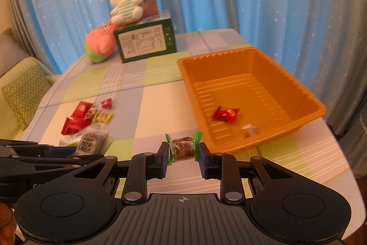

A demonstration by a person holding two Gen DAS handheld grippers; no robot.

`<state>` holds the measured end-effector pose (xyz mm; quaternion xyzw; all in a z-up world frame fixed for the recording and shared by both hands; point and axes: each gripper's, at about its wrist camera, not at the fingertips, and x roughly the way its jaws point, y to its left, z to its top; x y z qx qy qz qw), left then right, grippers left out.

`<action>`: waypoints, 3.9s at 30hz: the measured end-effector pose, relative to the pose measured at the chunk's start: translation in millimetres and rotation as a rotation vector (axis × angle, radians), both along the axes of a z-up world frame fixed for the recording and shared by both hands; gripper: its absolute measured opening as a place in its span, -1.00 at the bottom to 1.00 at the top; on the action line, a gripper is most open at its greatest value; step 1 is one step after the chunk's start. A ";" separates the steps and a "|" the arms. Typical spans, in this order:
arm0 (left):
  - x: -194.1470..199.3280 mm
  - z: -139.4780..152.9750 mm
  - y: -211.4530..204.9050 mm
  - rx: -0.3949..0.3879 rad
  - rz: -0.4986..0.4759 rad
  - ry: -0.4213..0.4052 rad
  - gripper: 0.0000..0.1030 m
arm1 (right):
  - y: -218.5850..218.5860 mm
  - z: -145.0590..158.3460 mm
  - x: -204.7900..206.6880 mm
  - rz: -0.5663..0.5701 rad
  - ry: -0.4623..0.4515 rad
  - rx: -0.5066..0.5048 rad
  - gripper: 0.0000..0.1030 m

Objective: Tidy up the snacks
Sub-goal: 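Carry both snacks over the orange tray and open both tools to release them, then withdraw both tools from the tray back toward the remaining snacks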

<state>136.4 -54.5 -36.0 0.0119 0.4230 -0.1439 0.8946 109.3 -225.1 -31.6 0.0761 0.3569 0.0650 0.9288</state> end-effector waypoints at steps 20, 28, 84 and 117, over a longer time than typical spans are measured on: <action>17.9 31.4 -80.1 -0.044 -0.108 -0.035 -0.34 | -77.1 27.3 0.0 -0.118 -0.019 -0.019 -0.46; 33.4 33.9 -106.3 -0.042 -0.138 -0.043 -0.34 | -100.3 24.3 13.5 -0.131 -0.011 -0.033 -0.46; 67.8 6.0 -82.7 -0.019 -0.020 -0.014 0.33 | -142.5 12.3 77.5 -0.114 0.027 0.133 0.34; -41.3 49.2 -0.3 -0.025 0.068 -0.066 0.53 | -67.9 49.1 -43.2 -0.088 0.036 0.028 0.34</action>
